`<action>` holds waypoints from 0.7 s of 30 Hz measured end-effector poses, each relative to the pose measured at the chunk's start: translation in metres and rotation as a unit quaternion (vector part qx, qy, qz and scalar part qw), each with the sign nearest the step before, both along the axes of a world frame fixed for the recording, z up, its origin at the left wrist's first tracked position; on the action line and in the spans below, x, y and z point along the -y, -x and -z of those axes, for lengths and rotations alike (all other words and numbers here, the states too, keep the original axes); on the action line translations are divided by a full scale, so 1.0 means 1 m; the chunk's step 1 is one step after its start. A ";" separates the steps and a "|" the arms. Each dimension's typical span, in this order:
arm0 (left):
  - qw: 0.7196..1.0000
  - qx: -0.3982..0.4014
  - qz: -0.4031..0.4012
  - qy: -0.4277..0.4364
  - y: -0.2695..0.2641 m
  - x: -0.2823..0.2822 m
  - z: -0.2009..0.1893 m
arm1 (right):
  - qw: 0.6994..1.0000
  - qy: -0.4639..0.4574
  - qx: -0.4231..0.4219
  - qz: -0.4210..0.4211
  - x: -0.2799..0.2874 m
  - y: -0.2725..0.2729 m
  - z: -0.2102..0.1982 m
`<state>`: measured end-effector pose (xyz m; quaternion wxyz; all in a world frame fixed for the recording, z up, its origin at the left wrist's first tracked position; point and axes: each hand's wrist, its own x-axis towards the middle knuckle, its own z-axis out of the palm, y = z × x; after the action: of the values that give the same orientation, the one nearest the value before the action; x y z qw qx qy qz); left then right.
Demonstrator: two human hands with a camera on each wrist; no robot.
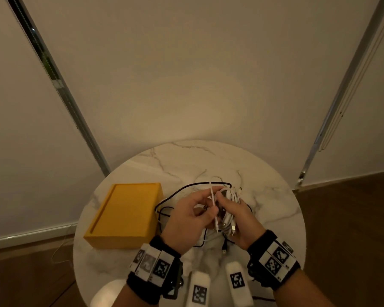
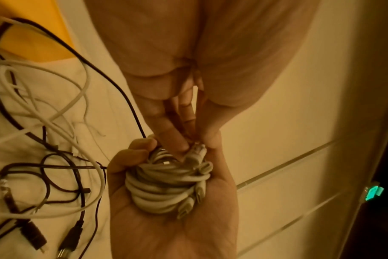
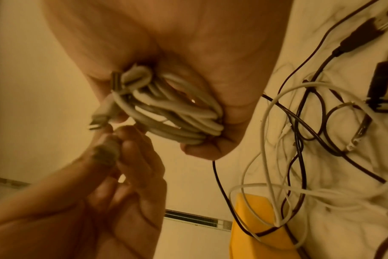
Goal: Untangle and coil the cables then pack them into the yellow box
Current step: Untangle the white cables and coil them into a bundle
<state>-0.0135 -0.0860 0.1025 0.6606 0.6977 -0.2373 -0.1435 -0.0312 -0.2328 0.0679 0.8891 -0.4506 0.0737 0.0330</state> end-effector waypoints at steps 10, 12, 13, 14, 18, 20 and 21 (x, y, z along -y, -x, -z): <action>1.000 0.013 0.003 -0.009 0.007 0.003 -0.004 | 0.999 0.034 0.022 -0.010 -0.010 0.003 0.005; 1.000 0.016 -0.006 -0.023 0.008 0.004 -0.002 | 0.999 0.022 0.020 -0.018 -0.013 0.003 0.007; 0.999 0.014 -0.010 -0.029 0.008 0.004 -0.002 | 0.999 0.013 0.017 -0.023 -0.013 0.003 0.007; 0.999 0.013 -0.010 -0.033 0.009 0.004 -0.002 | 1.000 0.004 0.016 -0.026 -0.014 0.003 0.008; 0.999 0.035 -0.005 -0.038 0.009 0.001 -0.003 | 0.998 -0.013 0.027 -0.048 -0.012 0.002 0.007; 0.996 0.070 -0.007 -0.051 0.008 0.000 -0.003 | 0.997 -0.016 0.027 -0.066 -0.011 0.002 0.007; 0.993 0.097 -0.012 -0.064 0.008 0.000 -0.003 | 0.997 -0.013 0.021 -0.070 -0.011 0.002 0.008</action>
<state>-0.0219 -0.0860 0.1053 0.5903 0.7519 -0.2820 -0.0818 -0.0328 -0.2219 0.0603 0.8919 -0.4432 0.0230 0.0870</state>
